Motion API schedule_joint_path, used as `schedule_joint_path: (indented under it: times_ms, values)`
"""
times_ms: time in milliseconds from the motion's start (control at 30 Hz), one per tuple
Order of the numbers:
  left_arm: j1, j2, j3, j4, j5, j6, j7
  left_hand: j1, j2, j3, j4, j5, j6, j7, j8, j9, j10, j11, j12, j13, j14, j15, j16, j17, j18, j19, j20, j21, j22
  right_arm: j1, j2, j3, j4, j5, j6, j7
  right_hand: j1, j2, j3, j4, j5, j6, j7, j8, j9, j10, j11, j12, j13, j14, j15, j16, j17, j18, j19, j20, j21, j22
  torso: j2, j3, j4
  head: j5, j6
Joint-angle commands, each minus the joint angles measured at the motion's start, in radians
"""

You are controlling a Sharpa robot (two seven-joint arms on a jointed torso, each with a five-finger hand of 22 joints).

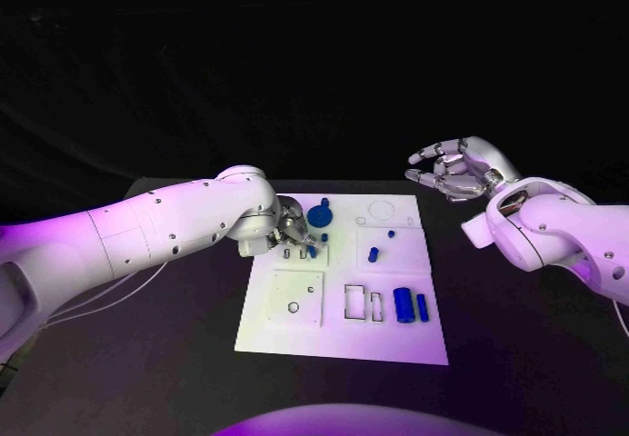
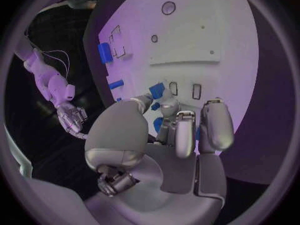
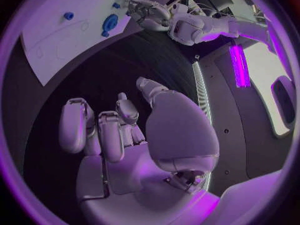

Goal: Assemble the parts on the task board

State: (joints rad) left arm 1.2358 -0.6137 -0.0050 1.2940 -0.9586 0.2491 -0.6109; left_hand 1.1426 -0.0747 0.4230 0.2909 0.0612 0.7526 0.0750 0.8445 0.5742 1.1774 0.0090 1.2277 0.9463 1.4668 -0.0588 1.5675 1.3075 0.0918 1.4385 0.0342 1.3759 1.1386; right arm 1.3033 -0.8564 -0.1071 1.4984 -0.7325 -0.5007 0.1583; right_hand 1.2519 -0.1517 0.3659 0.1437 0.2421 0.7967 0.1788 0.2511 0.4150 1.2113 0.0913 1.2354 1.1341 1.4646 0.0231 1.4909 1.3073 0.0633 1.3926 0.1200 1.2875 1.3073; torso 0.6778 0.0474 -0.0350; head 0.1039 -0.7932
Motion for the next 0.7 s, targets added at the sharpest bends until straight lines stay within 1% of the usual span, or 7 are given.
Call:
schedule_joint_path:
  times_ms: [33,100,167,300,333,433,700]
  values:
    - [0.002,0.004,-0.001,0.0,0.018,0.023,0.019,0.037,0.0,0.046,-0.009,-0.001,-0.005,0.002,-0.005,0.003,-0.008,-0.005,0.0,-0.002,0.104,0.0,0.003,0.263,-0.013,-0.007,0.0,0.005,0.002,-0.002,0.002,0.0,-0.001,-0.003,0.016,0.0,0.002,0.003,-0.001,0.006,0.003,0.002,-0.002,0.003,-0.002,-0.008,0.0,-0.007,-0.001,0.057,-0.008,-0.005,0.069,0.011,-0.01,0.0,-0.002,0.04,0.0,-0.0003,-0.0002,-0.001,0.0]
    - [0.002,0.004,-0.001,0.0,0.022,0.02,0.021,0.058,-0.011,0.088,-0.005,-0.002,-0.004,0.002,-0.006,0.006,-0.009,-0.005,-0.001,-0.005,0.104,-0.001,0.003,0.263,-0.013,-0.007,-0.001,0.006,0.004,-0.002,0.002,0.0,-0.001,-0.003,0.016,0.001,0.0,0.003,-0.002,0.009,0.005,0.002,-0.001,0.004,-0.002,-0.007,0.0,-0.006,-0.001,0.057,-0.008,-0.006,0.067,0.011,-0.009,0.0,-0.002,0.04,0.0,-0.0003,0.0002,-0.001,-0.001]
    - [0.002,0.004,-0.001,0.0,0.025,0.011,0.026,0.114,-0.019,0.204,-0.033,-0.004,-0.009,0.0,-0.004,0.016,-0.006,-0.008,-0.001,-0.005,0.104,-0.004,0.003,0.263,-0.013,-0.007,-0.004,0.009,0.01,-0.003,0.002,0.0,-0.002,-0.003,0.016,0.001,0.0,0.003,-0.002,0.009,0.005,0.002,-0.001,0.004,-0.002,-0.007,0.0,-0.006,-0.001,0.057,-0.008,-0.006,0.067,0.011,-0.009,0.0,-0.002,0.04,0.0,-0.0001,0.0014,-0.001,-0.001]
    - [0.002,0.004,-0.002,-0.001,0.028,0.002,0.03,0.124,-0.034,0.299,-0.063,-0.004,-0.019,0.004,0.002,0.031,-0.002,-0.005,-0.002,-0.009,0.104,-0.002,0.003,0.263,-0.014,-0.007,-0.002,0.011,0.014,-0.004,0.003,0.0,-0.002,-0.003,0.017,0.001,0.0,0.003,-0.002,0.009,0.005,0.002,-0.001,0.004,-0.002,-0.007,0.0,-0.006,-0.001,0.057,-0.008,-0.006,0.067,0.011,-0.009,0.0,-0.002,0.04,0.001,-0.0001,0.0016,0.0,-0.002]
    - [0.002,0.004,-0.002,-0.001,0.028,0.0,0.031,0.124,-0.036,0.305,-0.065,-0.004,-0.019,0.003,0.003,0.032,-0.002,-0.005,-0.002,-0.009,0.104,-0.001,0.003,0.263,-0.014,-0.008,-0.002,0.011,0.014,-0.004,0.003,0.0,-0.003,-0.003,0.017,0.001,0.0,0.003,-0.002,0.009,0.005,0.002,-0.001,0.004,-0.002,-0.007,0.0,-0.006,-0.001,0.057,-0.008,-0.006,0.067,0.011,-0.009,0.0,-0.002,0.04,0.001,-0.0001,0.0018,0.001,-0.002]
    - [0.002,0.002,-0.002,-0.001,0.029,-0.004,0.033,0.115,-0.051,0.387,-0.104,-0.003,-0.025,0.006,0.011,0.047,0.001,-0.002,-0.004,-0.013,0.104,0.001,0.003,0.263,-0.015,-0.008,0.0,0.012,0.017,-0.005,0.003,0.0,-0.003,-0.003,0.017,0.001,0.0,0.003,-0.002,0.009,0.005,0.002,-0.001,0.004,-0.002,-0.007,0.0,-0.006,-0.001,0.057,-0.008,-0.006,0.067,0.011,-0.009,0.0,-0.002,0.04,0.001,-0.0001,0.0003,0.002,-0.003]
    - [0.002,-0.014,0.0,0.017,0.04,-0.011,0.038,0.1,-0.063,0.444,-0.139,-0.003,-0.025,0.007,0.02,0.061,0.004,-0.003,-0.005,-0.016,0.104,0.001,0.003,0.263,-0.015,-0.008,0.002,0.014,0.02,-0.007,0.003,0.0,-0.004,-0.002,0.017,0.002,0.0,0.003,-0.002,0.009,0.005,0.002,-0.001,0.004,-0.002,-0.007,0.0,-0.006,-0.001,0.057,-0.008,-0.006,0.067,0.011,-0.009,0.0,-0.002,0.04,0.001,0.0002,-0.0003,0.003,-0.002]
